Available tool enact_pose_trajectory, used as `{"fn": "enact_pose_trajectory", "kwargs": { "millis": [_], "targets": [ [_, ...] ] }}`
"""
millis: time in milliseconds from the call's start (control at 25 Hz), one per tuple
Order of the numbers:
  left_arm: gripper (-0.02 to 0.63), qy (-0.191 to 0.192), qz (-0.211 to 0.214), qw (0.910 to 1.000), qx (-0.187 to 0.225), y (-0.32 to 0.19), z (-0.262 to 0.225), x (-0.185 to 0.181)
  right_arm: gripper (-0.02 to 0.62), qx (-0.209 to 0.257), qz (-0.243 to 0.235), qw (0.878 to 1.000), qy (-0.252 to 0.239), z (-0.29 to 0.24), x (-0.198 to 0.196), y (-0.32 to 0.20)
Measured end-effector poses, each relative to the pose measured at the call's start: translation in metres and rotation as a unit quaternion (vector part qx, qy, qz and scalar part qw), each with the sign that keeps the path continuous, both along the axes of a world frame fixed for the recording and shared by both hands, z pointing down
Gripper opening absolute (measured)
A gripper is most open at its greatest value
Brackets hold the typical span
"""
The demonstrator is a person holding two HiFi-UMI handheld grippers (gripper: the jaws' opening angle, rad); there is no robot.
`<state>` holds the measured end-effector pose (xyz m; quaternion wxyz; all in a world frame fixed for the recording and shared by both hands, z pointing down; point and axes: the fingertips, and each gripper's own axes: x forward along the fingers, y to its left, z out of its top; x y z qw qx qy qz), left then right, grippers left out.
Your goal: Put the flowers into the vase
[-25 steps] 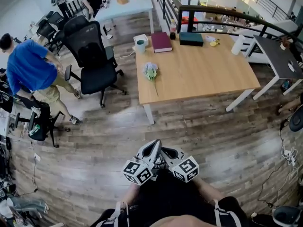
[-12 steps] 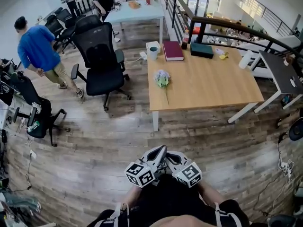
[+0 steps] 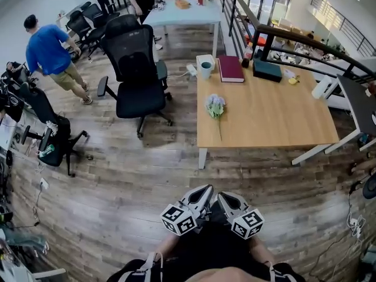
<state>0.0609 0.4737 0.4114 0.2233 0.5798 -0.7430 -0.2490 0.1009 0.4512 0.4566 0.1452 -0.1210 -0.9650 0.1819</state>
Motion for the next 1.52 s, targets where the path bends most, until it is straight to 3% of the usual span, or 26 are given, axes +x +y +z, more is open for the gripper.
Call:
{"fn": "enact_pose_trajectory", "kwargs": {
  "millis": [240, 440, 560, 600, 680, 760, 1040, 1200, 1520],
  "targets": [
    [0.048, 0.006, -0.026, 0.9996, -0.011, -0.028, 0.003, -0.039, 0.009, -0.023, 0.004, 0.999, -0.029, -0.003, -0.046, -0.052],
    [0.048, -0.013, -0.052, 0.9983, -0.021, -0.069, -0.006, -0.066, 0.011, -0.023, -0.03, 0.998, -0.051, -0.012, -0.08, -0.086],
    [0.048, -0.004, -0.067, 0.9973, -0.031, -0.092, -0.003, -0.079, 0.014, -0.035, -0.059, 0.996, -0.065, -0.016, -0.094, -0.103],
    [0.048, -0.001, -0.07, 0.9971, -0.032, -0.099, -0.002, -0.081, 0.03, -0.042, -0.072, 0.994, -0.067, -0.015, -0.097, -0.108],
    [0.048, -0.001, -0.075, 0.9965, -0.037, -0.111, 0.0, -0.088, 0.129, -0.05, -0.096, 0.992, -0.062, -0.009, -0.106, -0.117],
    [0.048, -0.004, -0.08, 0.9957, -0.047, -0.117, 0.002, -0.097, 0.13, -0.044, -0.104, 0.992, -0.051, -0.003, -0.116, -0.122],
    [0.048, 0.001, -0.1, 0.9937, -0.05, -0.131, 0.007, -0.134, 0.06, -0.071, -0.071, 0.994, -0.04, 0.008, -0.142, -0.153],
    [0.048, 0.011, -0.103, 0.9938, -0.042, -0.133, 0.017, -0.164, 0.038, -0.056, -0.057, 0.996, -0.033, 0.013, -0.168, -0.162],
    [0.048, 0.024, -0.089, 0.9957, 0.0, -0.136, 0.006, -0.278, 0.02, -0.024, -0.012, 1.0, -0.014, 0.002, -0.267, -0.172]
  ]
}}
